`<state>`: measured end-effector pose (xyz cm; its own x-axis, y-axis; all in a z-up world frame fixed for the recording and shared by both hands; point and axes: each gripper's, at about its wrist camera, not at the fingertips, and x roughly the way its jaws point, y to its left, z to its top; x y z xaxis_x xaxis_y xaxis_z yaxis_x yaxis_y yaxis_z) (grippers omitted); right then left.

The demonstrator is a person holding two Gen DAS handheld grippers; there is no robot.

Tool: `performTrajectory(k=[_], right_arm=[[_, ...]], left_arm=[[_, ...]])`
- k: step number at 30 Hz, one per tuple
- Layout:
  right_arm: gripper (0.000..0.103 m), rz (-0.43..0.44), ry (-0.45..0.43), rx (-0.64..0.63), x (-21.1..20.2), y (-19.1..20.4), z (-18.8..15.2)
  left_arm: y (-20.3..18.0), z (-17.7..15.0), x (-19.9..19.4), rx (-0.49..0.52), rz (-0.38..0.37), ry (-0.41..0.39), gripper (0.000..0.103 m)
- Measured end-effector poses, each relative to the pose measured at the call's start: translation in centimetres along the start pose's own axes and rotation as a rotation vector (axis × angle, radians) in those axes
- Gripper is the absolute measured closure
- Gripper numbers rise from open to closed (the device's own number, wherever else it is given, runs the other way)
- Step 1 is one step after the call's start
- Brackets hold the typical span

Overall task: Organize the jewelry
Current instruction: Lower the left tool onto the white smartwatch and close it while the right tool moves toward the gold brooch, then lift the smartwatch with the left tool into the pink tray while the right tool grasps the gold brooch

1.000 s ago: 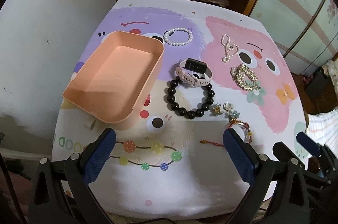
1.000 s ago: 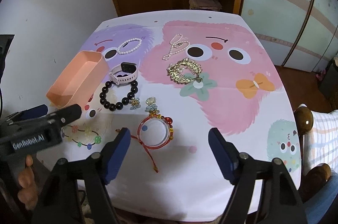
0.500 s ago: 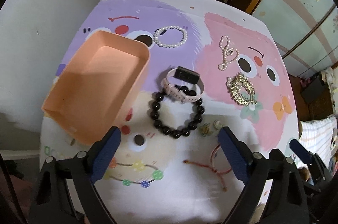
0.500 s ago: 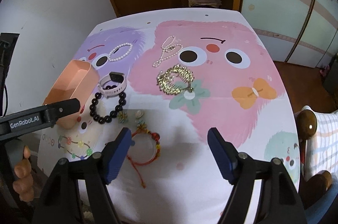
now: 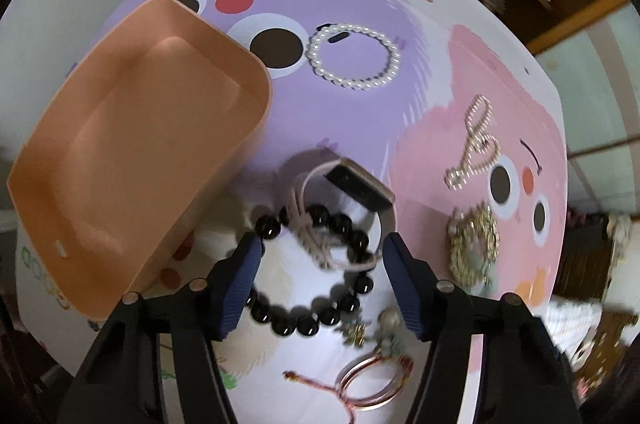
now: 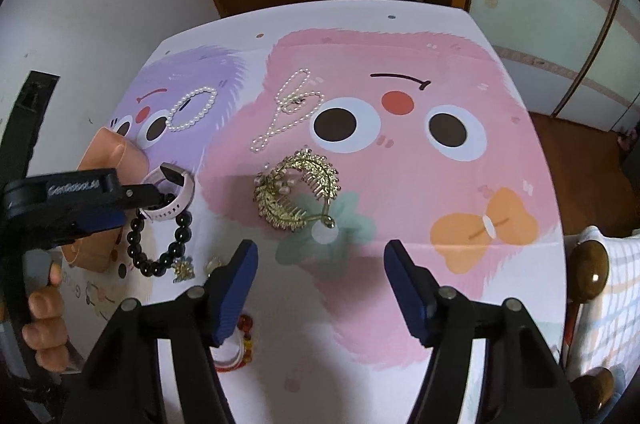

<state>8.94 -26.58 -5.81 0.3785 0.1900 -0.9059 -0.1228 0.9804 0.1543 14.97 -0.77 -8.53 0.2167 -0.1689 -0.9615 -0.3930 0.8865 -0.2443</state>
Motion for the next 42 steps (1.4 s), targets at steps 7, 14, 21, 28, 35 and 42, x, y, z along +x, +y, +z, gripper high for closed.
performTrajectory(k=[7,14,21,28,35,42], right_arm=[[0.037,0.031,0.026,-0.018,1.7,0.0,0.6],[0.037,0.050,0.037,-0.027,2.3,-0.2,0.8],[0.037,0.059,0.045,-0.032,3.1,-0.2,0.9],[0.037,0.071,0.046,-0.079,3.4,0.2,1.0],[0.037,0.117,0.075,-0.155,4.6,1.4,1.4],[0.037,0.113,0.089,-0.162,6.0,2.5,2.6]], left_arm=[[-0.3,0.8,1.3,-0.054,0.068,-0.008,0.061],[0.4,0.4,1.5,-0.093,0.112,0.025,0.065],[-0.4,0.7,2.5,-0.074,0.157,0.036,0.065],[-1.0,1.0,3.0,0.011,0.143,0.016,0.090],[-2.4,1.1,0.7,0.112,0.128,-0.069,0.090],[-2.3,1.2,-1.2,0.135,0.074,-0.050,0.090]])
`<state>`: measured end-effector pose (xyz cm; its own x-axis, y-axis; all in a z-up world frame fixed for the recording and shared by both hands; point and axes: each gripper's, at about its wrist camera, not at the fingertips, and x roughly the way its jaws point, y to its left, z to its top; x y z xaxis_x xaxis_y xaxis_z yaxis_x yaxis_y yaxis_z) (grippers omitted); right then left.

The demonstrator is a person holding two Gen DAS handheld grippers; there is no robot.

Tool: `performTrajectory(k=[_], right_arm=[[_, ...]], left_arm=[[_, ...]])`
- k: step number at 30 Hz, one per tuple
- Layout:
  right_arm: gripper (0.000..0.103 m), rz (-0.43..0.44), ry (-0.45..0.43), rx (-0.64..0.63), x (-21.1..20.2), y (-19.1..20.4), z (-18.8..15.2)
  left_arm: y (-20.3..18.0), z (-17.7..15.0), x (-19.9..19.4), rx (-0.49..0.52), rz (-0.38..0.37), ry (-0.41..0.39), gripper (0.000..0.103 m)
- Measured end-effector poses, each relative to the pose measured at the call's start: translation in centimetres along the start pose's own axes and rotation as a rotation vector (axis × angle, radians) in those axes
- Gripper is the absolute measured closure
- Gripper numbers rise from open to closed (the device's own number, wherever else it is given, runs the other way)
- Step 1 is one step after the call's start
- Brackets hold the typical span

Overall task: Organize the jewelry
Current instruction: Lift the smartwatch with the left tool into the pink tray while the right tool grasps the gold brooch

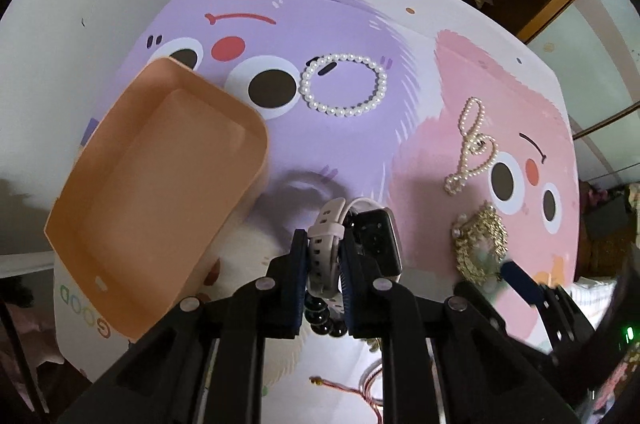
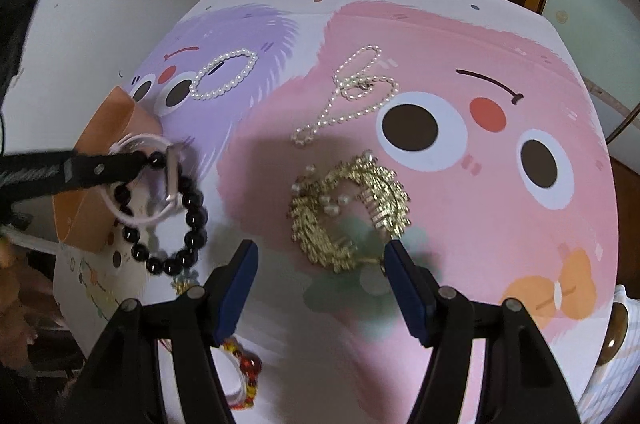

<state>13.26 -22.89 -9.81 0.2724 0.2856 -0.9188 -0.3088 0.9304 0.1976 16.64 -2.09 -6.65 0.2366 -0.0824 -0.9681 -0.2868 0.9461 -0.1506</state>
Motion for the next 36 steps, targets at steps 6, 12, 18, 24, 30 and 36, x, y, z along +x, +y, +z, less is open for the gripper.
performTrajectory(k=[6,12,18,24,30,36], right_arm=[[0.038,-0.017,0.042,0.029,1.6,0.6,1.4],[0.040,-0.030,0.063,0.105,2.1,0.4,2.7],[0.053,-0.107,0.063,0.106,2.4,1.2,3.2],[0.054,-0.110,0.056,0.099,2.2,1.5,3.0],[0.055,-0.078,0.085,0.120,2.1,1.1,3.1],[0.054,-0.084,0.101,0.151,2.3,1.3,3.4]], left_arm=[[2.3,-1.5,-1.5,-0.015,-0.051,0.040,0.090],[2.6,-2.1,-0.4,-0.028,-0.072,0.094,0.090],[3.0,-3.0,1.4,-0.028,-0.078,0.169,0.090],[3.4,-3.5,2.4,-0.021,-0.077,0.209,0.090],[3.7,-4.0,3.7,-0.020,-0.063,0.259,0.087],[3.7,-4.1,3.3,-0.005,-0.044,0.232,0.087]])
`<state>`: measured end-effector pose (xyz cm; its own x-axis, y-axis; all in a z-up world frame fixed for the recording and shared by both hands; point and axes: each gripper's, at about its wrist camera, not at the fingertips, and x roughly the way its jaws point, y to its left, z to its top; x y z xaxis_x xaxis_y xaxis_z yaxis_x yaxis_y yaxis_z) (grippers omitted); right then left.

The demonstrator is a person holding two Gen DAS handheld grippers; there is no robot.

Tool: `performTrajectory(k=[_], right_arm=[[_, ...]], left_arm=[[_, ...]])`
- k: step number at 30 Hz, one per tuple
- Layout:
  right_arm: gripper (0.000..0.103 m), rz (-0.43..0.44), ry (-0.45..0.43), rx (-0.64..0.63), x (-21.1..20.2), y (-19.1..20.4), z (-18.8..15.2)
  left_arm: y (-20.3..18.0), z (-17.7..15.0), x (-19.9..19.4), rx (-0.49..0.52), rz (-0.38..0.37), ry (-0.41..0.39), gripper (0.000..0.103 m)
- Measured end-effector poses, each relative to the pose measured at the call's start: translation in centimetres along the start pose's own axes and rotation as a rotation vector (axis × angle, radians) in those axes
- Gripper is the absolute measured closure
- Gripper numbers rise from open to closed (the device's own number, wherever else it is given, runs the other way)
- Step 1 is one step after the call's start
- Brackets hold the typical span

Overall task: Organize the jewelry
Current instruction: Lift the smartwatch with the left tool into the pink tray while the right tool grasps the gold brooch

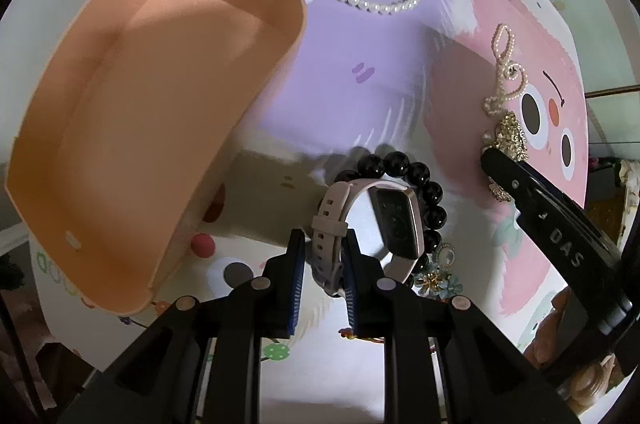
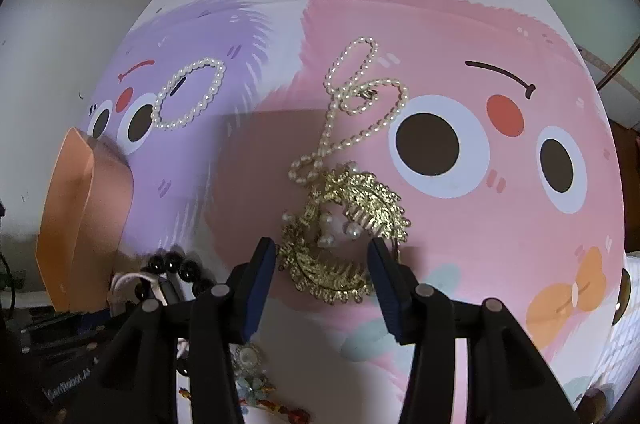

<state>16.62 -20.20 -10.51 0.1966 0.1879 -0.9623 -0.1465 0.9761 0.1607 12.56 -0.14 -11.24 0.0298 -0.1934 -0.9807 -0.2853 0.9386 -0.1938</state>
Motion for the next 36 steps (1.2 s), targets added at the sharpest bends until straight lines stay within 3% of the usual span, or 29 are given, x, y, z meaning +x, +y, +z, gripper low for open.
performTrajectory(k=[3,6,7,15,17,25,30,33,36], right_arm=[[0.055,-0.030,-0.013,-0.023,0.3,0.9,0.4],[0.077,-0.031,-0.020,-0.050,0.4,1.6,0.5],[0.078,-0.034,-0.023,-0.054,0.4,1.7,0.6],[0.093,0.073,-0.054,-0.033,-2.8,1.2,1.0],[0.103,0.103,-0.076,-0.027,-4.4,1.1,1.3],[0.103,0.133,-0.167,-0.050,-9.6,3.0,1.7],[0.098,0.119,-0.099,0.005,-7.7,2.8,2.4],[0.089,0.104,-0.051,0.059,-5.5,2.0,2.3],[0.087,0.072,-0.012,0.089,-3.5,1.5,2.2]], left_arm=[[-0.3,-0.1,-0.7,0.019,0.019,-0.039,0.091],[-0.6,-0.4,-1.6,0.044,0.023,-0.083,0.094],[-0.7,-0.5,-2.2,0.058,0.020,-0.104,0.094],[-0.5,-1.2,-7.1,0.099,-0.048,-0.206,0.094],[0.3,-1.3,-8.7,0.096,-0.066,-0.233,0.094],[3.5,-1.4,-13.8,0.084,-0.033,-0.360,0.094],[6.6,-0.8,-13.9,0.084,0.019,-0.373,0.094],[8.3,0.2,-12.7,0.077,0.049,-0.357,0.094],[9.5,1.0,-10.7,0.070,0.072,-0.329,0.094]])
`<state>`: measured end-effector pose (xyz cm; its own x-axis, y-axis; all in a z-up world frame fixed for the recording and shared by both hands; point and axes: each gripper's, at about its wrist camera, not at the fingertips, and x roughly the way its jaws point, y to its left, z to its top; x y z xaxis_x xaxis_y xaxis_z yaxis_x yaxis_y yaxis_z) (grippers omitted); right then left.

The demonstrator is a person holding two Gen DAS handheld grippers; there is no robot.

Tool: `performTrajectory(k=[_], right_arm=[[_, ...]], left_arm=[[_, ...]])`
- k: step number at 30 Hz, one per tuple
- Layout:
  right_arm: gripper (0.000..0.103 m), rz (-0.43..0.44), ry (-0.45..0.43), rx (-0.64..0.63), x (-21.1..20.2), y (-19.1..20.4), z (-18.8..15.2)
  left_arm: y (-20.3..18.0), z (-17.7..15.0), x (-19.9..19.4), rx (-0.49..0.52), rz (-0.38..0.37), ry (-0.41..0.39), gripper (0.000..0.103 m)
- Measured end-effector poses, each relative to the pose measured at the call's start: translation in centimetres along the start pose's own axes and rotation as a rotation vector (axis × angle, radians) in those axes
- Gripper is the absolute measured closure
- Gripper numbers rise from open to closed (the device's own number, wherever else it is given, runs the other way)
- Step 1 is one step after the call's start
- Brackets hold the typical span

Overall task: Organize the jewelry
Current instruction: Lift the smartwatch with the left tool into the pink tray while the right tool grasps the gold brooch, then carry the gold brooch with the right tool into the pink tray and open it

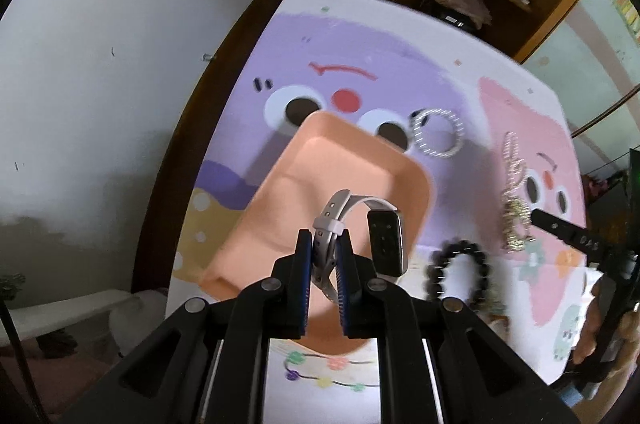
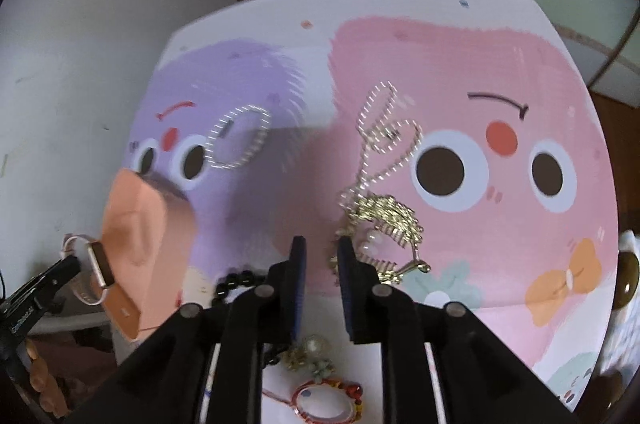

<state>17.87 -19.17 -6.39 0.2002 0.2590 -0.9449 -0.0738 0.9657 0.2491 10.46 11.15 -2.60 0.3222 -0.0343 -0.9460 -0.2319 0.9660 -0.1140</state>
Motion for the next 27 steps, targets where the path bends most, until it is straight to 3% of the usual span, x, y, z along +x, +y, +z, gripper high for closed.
performTrajectory(k=[5,9,14,20,22,27], right_arm=[[0.087,-0.043,0.020,0.030,1.9,-0.1,0.3],[0.087,-0.073,0.035,0.055,2.8,-0.1,0.6],[0.087,-0.109,0.054,0.082,3.9,-0.3,0.8],[0.088,-0.111,0.053,0.106,5.1,-0.5,1.1],[0.095,-0.113,0.042,0.101,5.0,-0.6,1.0],[0.095,-0.104,0.001,0.092,2.8,0.0,0.3]], left_arm=[[0.1,-0.7,2.1,0.051,0.013,0.028,0.079],[0.5,-1.0,2.3,0.048,0.009,0.021,0.059],[0.9,-1.1,1.6,0.062,0.039,-0.015,0.049],[2.3,-1.2,1.8,0.029,0.034,-0.012,0.048],[2.6,-1.3,1.7,0.022,0.031,-0.012,0.048],[2.9,-1.5,0.9,0.013,0.025,-0.035,0.048]])
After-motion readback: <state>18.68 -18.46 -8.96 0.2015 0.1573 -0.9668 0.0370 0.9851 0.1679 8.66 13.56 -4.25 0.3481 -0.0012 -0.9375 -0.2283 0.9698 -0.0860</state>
